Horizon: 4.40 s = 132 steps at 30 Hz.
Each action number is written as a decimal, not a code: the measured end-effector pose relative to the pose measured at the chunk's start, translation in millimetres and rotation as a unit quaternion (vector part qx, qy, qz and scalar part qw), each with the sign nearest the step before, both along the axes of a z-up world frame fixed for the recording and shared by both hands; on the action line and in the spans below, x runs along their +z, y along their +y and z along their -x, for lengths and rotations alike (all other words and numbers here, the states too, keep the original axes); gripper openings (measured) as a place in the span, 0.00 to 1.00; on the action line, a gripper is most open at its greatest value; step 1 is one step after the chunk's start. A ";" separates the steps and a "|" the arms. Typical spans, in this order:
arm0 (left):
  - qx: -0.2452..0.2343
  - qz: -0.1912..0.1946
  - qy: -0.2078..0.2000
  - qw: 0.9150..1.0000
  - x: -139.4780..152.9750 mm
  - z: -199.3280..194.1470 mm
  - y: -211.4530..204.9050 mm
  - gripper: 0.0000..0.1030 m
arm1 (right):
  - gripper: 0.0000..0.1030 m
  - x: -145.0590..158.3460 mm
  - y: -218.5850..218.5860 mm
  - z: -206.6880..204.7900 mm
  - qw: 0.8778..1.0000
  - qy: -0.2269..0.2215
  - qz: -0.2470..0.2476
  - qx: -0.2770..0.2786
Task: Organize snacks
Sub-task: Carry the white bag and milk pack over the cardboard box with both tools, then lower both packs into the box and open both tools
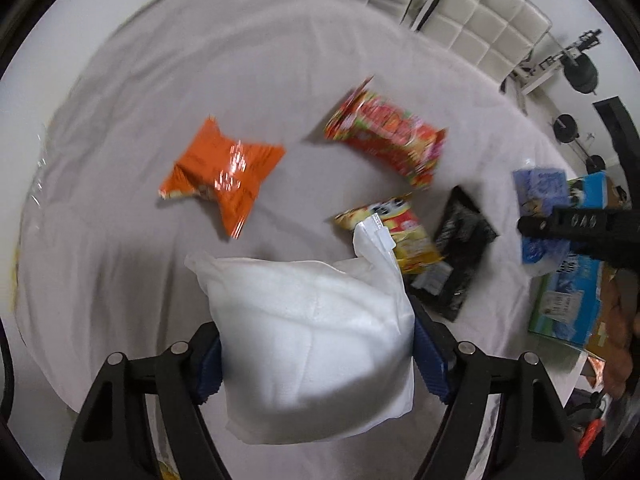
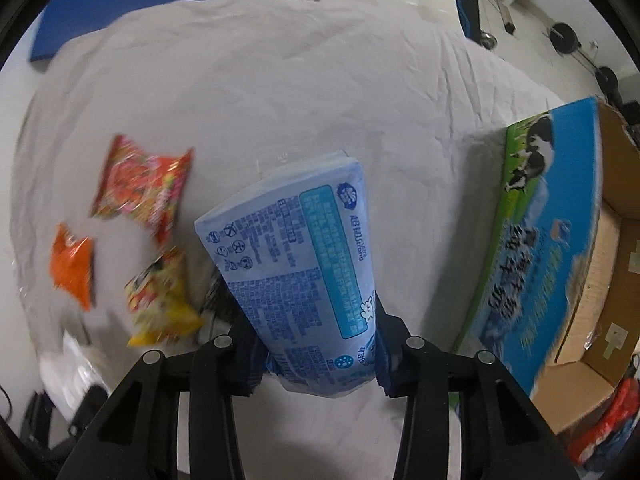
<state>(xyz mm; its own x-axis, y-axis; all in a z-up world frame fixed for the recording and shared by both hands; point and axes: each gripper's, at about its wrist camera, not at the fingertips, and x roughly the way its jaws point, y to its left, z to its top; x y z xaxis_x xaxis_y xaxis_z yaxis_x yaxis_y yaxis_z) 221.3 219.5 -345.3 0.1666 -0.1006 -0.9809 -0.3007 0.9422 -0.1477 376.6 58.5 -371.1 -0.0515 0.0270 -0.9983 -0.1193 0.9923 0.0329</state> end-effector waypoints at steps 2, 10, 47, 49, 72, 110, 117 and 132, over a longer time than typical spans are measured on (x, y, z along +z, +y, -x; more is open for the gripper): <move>-0.007 0.003 -0.017 1.000 18.9 1.8 -7.7 0.74 | 0.44 11.4 -4.7 12.6 1.000 -0.006 -0.013 0.004; -0.051 0.017 -0.081 0.995 90.4 3.2 -29.4 0.74 | 0.43 93.8 -30.9 80.0 0.997 -0.049 -0.061 -0.003; -0.236 0.099 -0.057 0.965 111.3 -156.1 -408.7 0.74 | 0.43 102.0 -422.4 60.9 0.974 -0.100 -0.040 -0.198; -0.236 0.094 -0.043 0.966 93.8 -166.4 -419.6 0.74 | 0.43 82.4 -431.1 46.4 0.977 -0.089 -0.038 -0.188; -0.254 0.048 0.062 0.964 -23.6 -211.4 -497.7 0.77 | 0.50 -20.1 -461.3 -22.5 0.985 -0.047 -0.025 -0.166; -0.227 -0.016 -0.094 0.969 92.4 -118.8 -416.7 0.97 | 1.00 79.6 -429.0 80.3 0.982 -0.132 0.003 -0.138; -0.232 -0.042 -0.143 0.961 143.0 -57.3 -412.0 0.97 | 1.00 139.2 -425.4 140.8 0.975 -0.173 0.001 -0.139; -0.219 -0.060 -0.202 0.953 236.3 34.4 -403.9 0.97 | 1.00 253.9 -424.9 245.3 0.963 -0.229 -0.010 -0.145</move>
